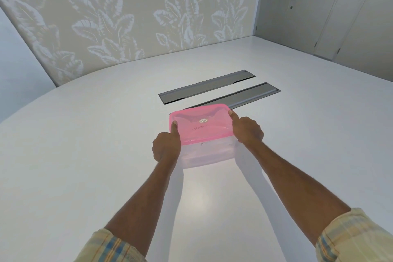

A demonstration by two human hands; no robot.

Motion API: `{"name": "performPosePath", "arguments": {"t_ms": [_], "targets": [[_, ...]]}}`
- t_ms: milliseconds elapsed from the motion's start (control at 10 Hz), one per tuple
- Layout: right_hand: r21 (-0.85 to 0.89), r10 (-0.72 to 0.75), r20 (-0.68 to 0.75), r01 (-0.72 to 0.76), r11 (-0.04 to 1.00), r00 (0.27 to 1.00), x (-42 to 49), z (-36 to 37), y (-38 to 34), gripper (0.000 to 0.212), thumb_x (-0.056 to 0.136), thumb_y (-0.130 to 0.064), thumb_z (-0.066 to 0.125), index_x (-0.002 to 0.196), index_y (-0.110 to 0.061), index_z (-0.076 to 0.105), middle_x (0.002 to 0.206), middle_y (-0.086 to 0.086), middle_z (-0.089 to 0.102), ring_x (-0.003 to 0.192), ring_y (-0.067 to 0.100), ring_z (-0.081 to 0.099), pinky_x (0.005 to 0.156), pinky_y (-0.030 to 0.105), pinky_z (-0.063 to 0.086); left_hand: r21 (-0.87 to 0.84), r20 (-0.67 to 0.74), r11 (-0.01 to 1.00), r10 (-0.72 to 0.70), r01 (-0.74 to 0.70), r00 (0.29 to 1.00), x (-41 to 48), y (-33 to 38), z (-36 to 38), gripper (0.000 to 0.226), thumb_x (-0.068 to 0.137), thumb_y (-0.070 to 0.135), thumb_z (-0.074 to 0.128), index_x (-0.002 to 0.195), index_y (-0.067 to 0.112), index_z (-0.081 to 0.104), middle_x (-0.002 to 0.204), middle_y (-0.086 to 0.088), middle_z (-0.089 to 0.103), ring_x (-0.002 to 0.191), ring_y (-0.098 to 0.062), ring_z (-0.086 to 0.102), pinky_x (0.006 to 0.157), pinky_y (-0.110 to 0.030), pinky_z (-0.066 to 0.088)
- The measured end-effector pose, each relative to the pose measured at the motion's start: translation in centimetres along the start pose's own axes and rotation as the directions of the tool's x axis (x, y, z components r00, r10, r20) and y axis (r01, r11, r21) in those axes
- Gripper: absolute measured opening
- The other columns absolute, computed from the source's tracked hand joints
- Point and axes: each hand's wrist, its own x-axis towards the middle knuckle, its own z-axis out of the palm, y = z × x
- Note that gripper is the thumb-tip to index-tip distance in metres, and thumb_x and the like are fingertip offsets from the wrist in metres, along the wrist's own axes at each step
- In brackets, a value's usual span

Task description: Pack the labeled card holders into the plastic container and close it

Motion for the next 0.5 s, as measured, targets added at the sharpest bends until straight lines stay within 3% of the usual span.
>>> {"name": "performPosePath", "arguments": {"t_ms": [200, 300, 400, 500], "targets": [[-0.107, -0.005, -0.012, 0.004, 0.994, 1.000, -0.4, 0.0, -0.4, 0.097, 0.095, -0.081, 0.005, 0.105, -0.013, 0.074, 0.098, 0.012, 0.076, 0.095, 0.032, 0.072, 0.084, 0.038, 0.050, -0.038, 0.040, 0.999, -0.017, 0.018, 0.999, -0.9, 0.0, -0.3, 0.085, 0.097, 0.079, 0.030, 0.101, 0.005, 0.072, 0.098, -0.013, 0.075, 0.093, -0.036, 0.073, 0.078, -0.039, 0.056], [-0.270, -0.119, -0.094, 0.089, 0.959, 0.988, -0.7, 0.0, -1.0, 0.086, 0.103, -0.070, 0.010, 0.114, -0.011, 0.073, 0.106, 0.010, 0.074, 0.100, 0.033, 0.069, 0.075, 0.037, 0.041, -0.123, 0.116, 0.992, 0.035, -0.021, 0.993, -1.0, -0.5, -1.0, 0.088, 0.095, 0.082, 0.028, 0.087, 0.005, 0.069, 0.085, -0.013, 0.075, 0.083, -0.036, 0.078, 0.088, -0.047, 0.064], [-0.310, -0.188, -0.139, 0.138, 0.941, 0.972, -0.8, -0.1, -1.2, 0.079, 0.103, -0.071, 0.017, 0.121, -0.011, 0.066, 0.112, 0.010, 0.072, 0.103, 0.034, 0.069, 0.076, 0.039, 0.040, -0.133, 0.133, 0.989, 0.078, -0.061, 0.988, -0.6, -1.8, -1.7, 0.093, 0.092, 0.086, 0.025, 0.085, 0.004, 0.069, 0.087, -0.013, 0.076, 0.086, -0.037, 0.077, 0.089, -0.049, 0.063], [-0.300, -0.230, -0.152, 0.177, 0.938, 0.961, -0.8, -0.5, -1.4, 0.078, 0.100, -0.075, 0.025, 0.129, -0.011, 0.056, 0.123, 0.013, 0.068, 0.113, 0.036, 0.065, 0.084, 0.043, 0.043, -0.022, 0.033, 0.989, 0.148, -0.147, 0.988, -0.3, -3.0, -2.7, 0.091, 0.091, 0.088, 0.023, 0.092, 0.009, 0.068, 0.096, -0.011, 0.075, 0.097, -0.037, 0.072, 0.089, -0.046, 0.060]]}}
